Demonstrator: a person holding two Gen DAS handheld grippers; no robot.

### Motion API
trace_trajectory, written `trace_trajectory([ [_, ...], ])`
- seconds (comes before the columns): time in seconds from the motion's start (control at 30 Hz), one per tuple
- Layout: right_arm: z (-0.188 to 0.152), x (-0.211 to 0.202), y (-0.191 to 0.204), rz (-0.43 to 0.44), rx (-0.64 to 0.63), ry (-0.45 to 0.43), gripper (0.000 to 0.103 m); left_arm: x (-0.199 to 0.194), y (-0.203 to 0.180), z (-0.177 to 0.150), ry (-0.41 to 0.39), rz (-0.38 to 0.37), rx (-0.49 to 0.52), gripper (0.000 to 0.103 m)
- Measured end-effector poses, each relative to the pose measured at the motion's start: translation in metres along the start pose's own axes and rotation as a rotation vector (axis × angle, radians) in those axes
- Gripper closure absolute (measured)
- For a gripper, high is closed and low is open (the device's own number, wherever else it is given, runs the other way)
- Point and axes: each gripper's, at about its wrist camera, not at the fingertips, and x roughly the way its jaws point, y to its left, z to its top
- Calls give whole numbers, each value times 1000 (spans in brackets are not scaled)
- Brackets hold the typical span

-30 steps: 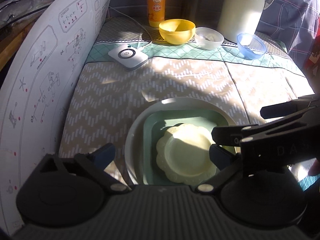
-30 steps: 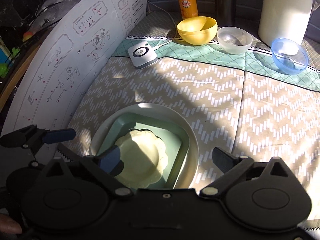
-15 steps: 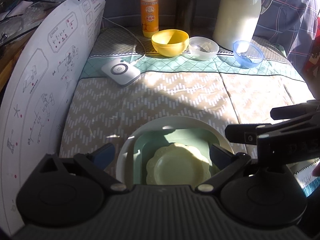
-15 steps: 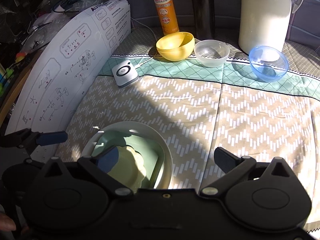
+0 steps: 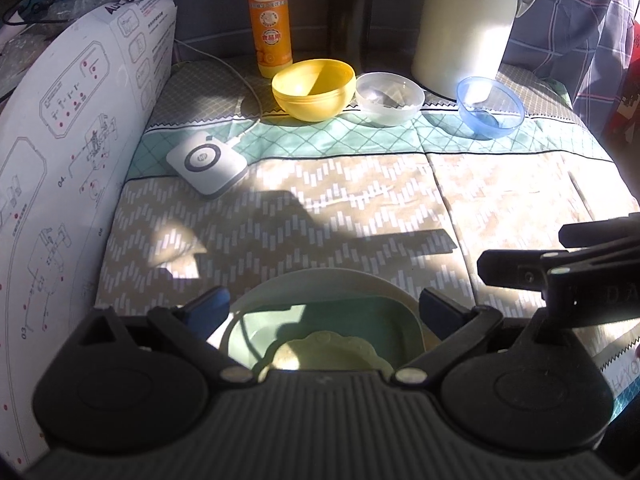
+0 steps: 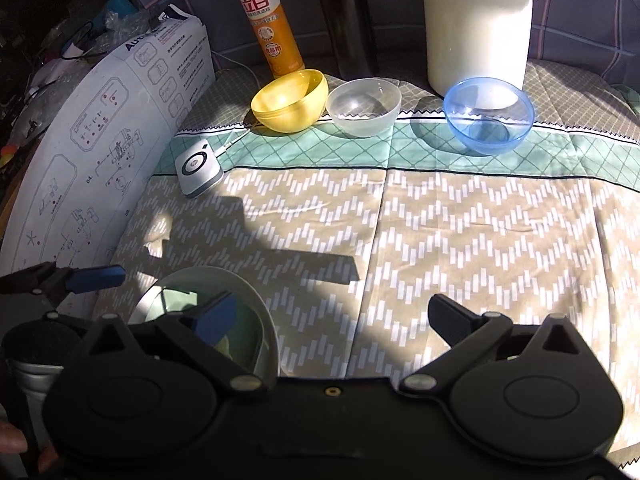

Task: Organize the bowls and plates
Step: 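Reach both grippers to the yellow bowl and grip its rim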

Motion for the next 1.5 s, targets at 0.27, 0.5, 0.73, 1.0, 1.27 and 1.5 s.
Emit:
trace_trajectory([
  [0.27,32,13,-26,-37,40,-19,0,28,-2,43,-45,27,36,0],
  [0.5,92,39,-34,-58,95,-39,0,56,23,114,-115,49,-47,0],
  [0.73,158,78,-37,-49,158,-51,8,94,48,162,-139,80,-129,0],
  [1.0,196,119,-21,-44,126,-40,33,135,69,174,-102,62,-185,21],
  [1.27,208,147,4,-35,71,-19,50,142,72,171,-97,23,-177,27],
  [1.5,205,151,4,-34,74,-14,58,142,69,169,-101,20,-150,27],
])
